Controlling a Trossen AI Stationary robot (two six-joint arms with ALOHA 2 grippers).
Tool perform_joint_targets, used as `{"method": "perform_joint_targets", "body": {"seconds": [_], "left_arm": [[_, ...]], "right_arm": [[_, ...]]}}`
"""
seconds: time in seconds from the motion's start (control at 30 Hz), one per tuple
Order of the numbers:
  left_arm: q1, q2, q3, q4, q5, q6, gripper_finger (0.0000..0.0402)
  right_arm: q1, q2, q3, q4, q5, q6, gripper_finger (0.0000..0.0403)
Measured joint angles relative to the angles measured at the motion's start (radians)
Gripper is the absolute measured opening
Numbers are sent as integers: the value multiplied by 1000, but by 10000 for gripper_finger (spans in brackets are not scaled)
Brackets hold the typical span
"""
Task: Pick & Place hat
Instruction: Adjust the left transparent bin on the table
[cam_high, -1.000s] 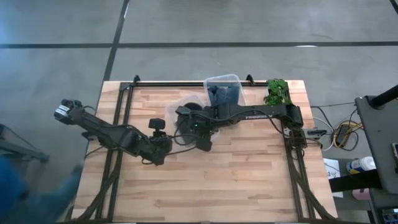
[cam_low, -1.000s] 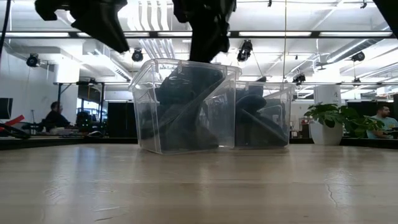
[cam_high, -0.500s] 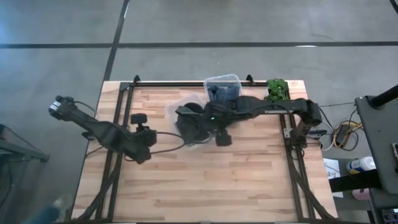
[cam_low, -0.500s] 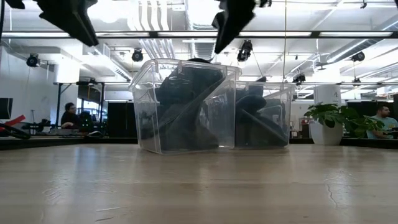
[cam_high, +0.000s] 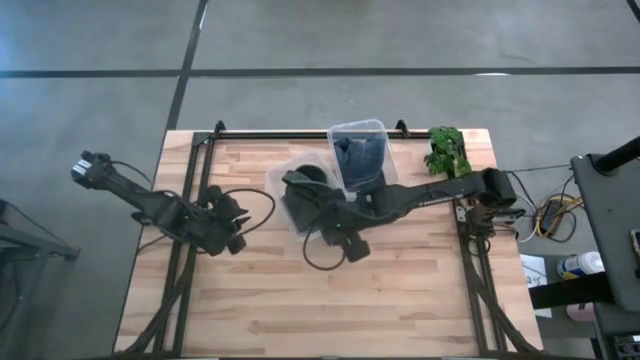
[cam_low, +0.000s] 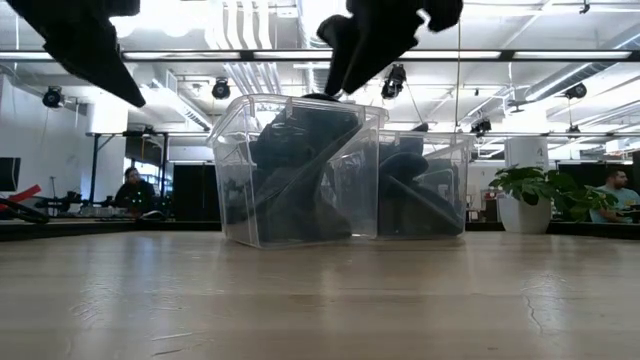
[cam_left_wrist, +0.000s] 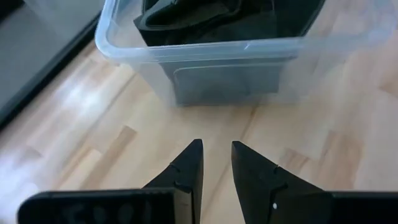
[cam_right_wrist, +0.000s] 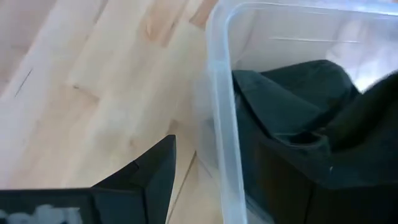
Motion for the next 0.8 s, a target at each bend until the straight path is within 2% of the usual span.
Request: {"method": "perform_joint_targets", "body": {"seconds": [0.2, 0.33, 0.47, 0.7, 0.8], "left_arm": [[0, -55, -59, 65, 8, -76, 78], [-1, -75, -64, 62, 45, -81, 78], [-2, -90, -64, 37, 83, -77, 78], [-2, -139, -65, -63, 115, -82, 78], [-2, -167, -65, -78, 114, -70, 78]], "right_arm": [[-8, 109, 48, 14, 1, 1, 203], [-27, 193, 147, 16, 1, 91, 196], [-67, 264, 263, 4, 0, 195, 152], [-133, 350, 425, -36, 5, 274, 40], [-156, 352, 435, -35, 11, 304, 34]]}}
